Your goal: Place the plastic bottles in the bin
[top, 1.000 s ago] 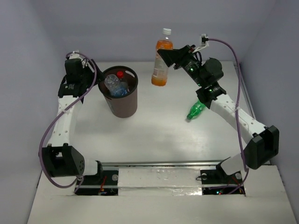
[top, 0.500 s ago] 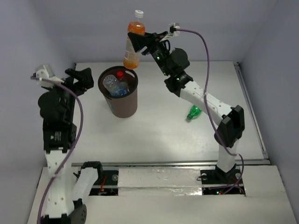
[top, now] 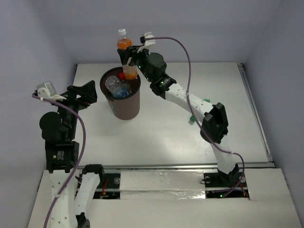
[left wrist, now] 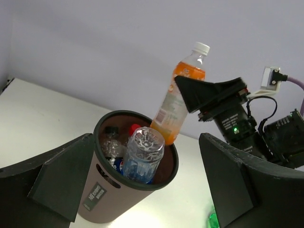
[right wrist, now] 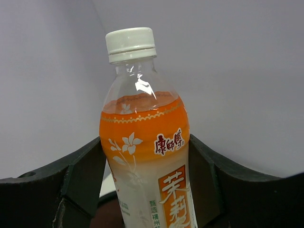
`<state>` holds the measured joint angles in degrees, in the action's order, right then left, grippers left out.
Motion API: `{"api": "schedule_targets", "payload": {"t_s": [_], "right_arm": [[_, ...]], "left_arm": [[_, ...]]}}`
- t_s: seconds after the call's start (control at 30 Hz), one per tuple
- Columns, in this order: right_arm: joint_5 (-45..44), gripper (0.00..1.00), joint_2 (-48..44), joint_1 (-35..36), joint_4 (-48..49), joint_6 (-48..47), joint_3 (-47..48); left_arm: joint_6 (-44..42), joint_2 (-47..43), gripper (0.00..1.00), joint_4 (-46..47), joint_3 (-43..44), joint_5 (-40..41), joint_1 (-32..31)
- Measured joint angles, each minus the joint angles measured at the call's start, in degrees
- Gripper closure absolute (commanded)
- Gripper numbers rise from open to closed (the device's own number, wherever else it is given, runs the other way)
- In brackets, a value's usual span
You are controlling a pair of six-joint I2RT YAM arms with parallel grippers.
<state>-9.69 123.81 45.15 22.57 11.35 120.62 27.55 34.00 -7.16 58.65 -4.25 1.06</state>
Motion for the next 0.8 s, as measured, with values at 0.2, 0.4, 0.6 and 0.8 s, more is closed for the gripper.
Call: {"api": "schedule_targets", "payload": {"t_s": [0.2,0.4,0.6,0.8], "right_arm": [[-0.6,0.30,-2.5,2.1,0.2,-3.1,-7.7],[-1.2,0.26,-5.0,3.0,1.1,-4.4,-15.1],[-1.4,0.11,-9.2,3.2,2.3,-5.0,-20.9],[-1.2,0.06,-14.5,3.4,2.3,-4.3,-22.9]], "left_arm": [[0.3,0.5,0.11,0.1,0.0,-0.4,0.0],[0.9,0.4,0.11,0.0,0.0,-1.1,0.0],[0.9,0.0,0.11,-0.4,0.0,-1.2,0.0],[0.9,-0.8,0.11,-1.4,0.0,-1.4,0.0]]}}
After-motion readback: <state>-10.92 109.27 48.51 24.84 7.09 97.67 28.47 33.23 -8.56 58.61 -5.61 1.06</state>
